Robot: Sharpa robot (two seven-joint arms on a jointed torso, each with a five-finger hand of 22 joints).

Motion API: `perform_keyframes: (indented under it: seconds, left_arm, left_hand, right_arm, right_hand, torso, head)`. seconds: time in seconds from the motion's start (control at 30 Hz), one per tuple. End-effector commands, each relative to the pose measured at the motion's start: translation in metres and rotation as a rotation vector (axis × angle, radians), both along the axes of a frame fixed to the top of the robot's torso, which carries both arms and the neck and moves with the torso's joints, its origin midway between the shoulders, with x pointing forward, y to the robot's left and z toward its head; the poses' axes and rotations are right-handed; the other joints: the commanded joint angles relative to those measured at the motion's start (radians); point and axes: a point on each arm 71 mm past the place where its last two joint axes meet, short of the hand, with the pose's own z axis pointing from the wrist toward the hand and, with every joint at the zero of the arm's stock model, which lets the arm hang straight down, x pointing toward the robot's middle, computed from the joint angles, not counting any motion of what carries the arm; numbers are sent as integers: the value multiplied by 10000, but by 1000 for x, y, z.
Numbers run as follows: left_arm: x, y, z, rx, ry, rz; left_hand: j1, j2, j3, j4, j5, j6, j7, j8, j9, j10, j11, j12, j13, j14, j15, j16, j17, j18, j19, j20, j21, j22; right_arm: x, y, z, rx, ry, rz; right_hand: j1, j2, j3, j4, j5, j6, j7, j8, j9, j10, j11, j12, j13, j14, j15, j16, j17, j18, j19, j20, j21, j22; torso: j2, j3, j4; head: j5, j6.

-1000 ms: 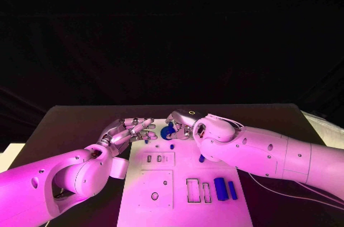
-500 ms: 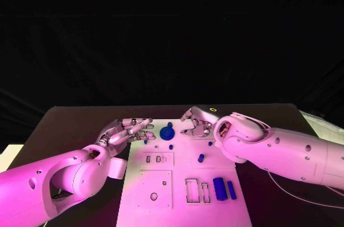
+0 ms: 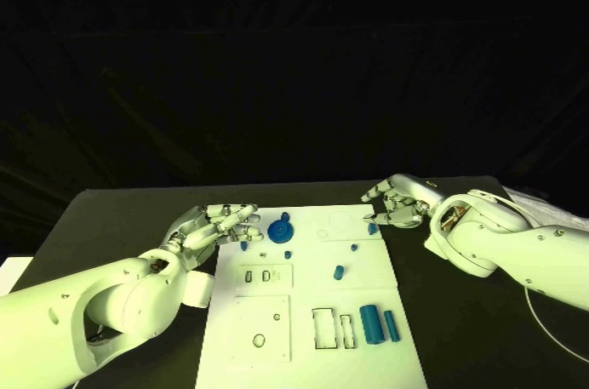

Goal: Assemble the parts on the task board

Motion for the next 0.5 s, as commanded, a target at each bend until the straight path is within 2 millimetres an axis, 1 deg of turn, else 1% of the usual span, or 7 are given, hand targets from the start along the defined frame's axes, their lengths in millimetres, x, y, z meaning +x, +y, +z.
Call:
perform_keyframes:
  seconds: [0.03, 0.07, 0.13, 0.23, 0.27, 0.33, 0.5]
  left_arm:
    - [0, -2, 1, -183, -114, -215]
    - [0, -2, 1, -180, -113, -208]
    - [1, -1, 1, -174, -111, -195]
    - [1, -1, 0, -166, -107, -179]
    - [1, 0, 0, -162, -105, -169]
    - [2, 0, 0, -156, -102, -159]
    - [2, 1, -1, -144, -97, -134]
  left_hand:
    - [61, 34, -6, -39, -2, -15, 42, -41, -10, -14, 75, -42, -14, -46, 32, -62, 15, 101, 69, -10, 34, 10]
    - [61, 34, -6, -39, -2, -15, 42, -41, -10, -14, 75, -42, -14, -46, 32, -62, 15, 101, 69, -10, 34, 10]
    - [61, 34, -6, -39, -2, -15, 42, -41, -10, -14, 75, -42, -14, -46, 32, -62, 15, 101, 69, -10, 34, 10]
    - [63, 38, -3, -42, -2, -11, 39, -40, -9, -9, 73, -42, -14, -43, 31, -63, 18, 101, 70, -10, 35, 11]
    - [68, 49, 3, -48, -1, 0, 32, -37, -7, 3, 68, -40, -12, -37, 27, -66, 27, 102, 72, -12, 38, 12]
    - [68, 49, 3, -48, -1, 0, 32, -37, -7, 3, 68, -40, -12, -37, 27, -66, 27, 102, 72, -12, 38, 12]
    - [68, 49, 3, -48, -1, 0, 32, -37, -7, 3, 68, -40, -12, -37, 27, -66, 27, 102, 72, -12, 38, 12]
  right_arm:
    - [-1, -5, -6, 226, 224, 453]
    - [-1, -8, -8, 196, 264, 414]
    - [0, -12, -12, 149, 334, 358]
    - [0, -15, -16, 114, 442, 322]
    - [0, -17, -19, 95, 505, 326]
    - [0, -18, -21, 71, 575, 338]
    - [2, -19, -25, -19, 675, 330]
  right_hand:
    - [89, -1, -1, -85, -48, 80, 12, -52, -16, 30, -1, 37, -5, 756, -64, 16, 1199, -85, 173, -28, 28, 1435]
    - [96, -5, -2, -92, -46, 81, 12, -53, -16, 27, -2, 32, -8, 756, -64, 17, 1199, -85, 171, -28, 26, 1432]
    - [110, -10, -4, -104, -42, 82, 12, -56, -17, 22, -2, 25, -13, 756, -65, 15, 1197, -84, 169, -28, 25, 1430]
    - [126, -11, -4, -117, -37, 84, 12, -58, -18, 21, -3, 24, -13, 756, -65, 15, 1198, -84, 168, -29, 25, 1429]
    - [126, -11, -4, -117, -37, 84, 12, -58, -18, 21, -3, 24, -13, 756, -65, 15, 1198, -84, 168, -29, 25, 1429]
    - [126, -11, -4, -117, -37, 84, 12, -58, -18, 21, -3, 24, -13, 756, -65, 15, 1198, -84, 168, -29, 25, 1429]
    - [150, -8, 0, -135, -28, 90, 11, -59, -18, 22, -4, 27, -10, 756, -66, 15, 1199, -84, 169, -29, 25, 1430]
  torso:
    - [2, 28, -19]
    - [6, 31, -20]
    - [10, 16, -6]
    - [13, 38, -13]
    - [6, 14, 15]
    - [2, -7, 30]
    - [6, -12, 22]
  head:
    - [-42, 4]
    - [-51, 3]
    - [-83, -10]
    - [-93, -7]
    - [-112, -16]
    - [-125, -29]
    - [-108, -47]
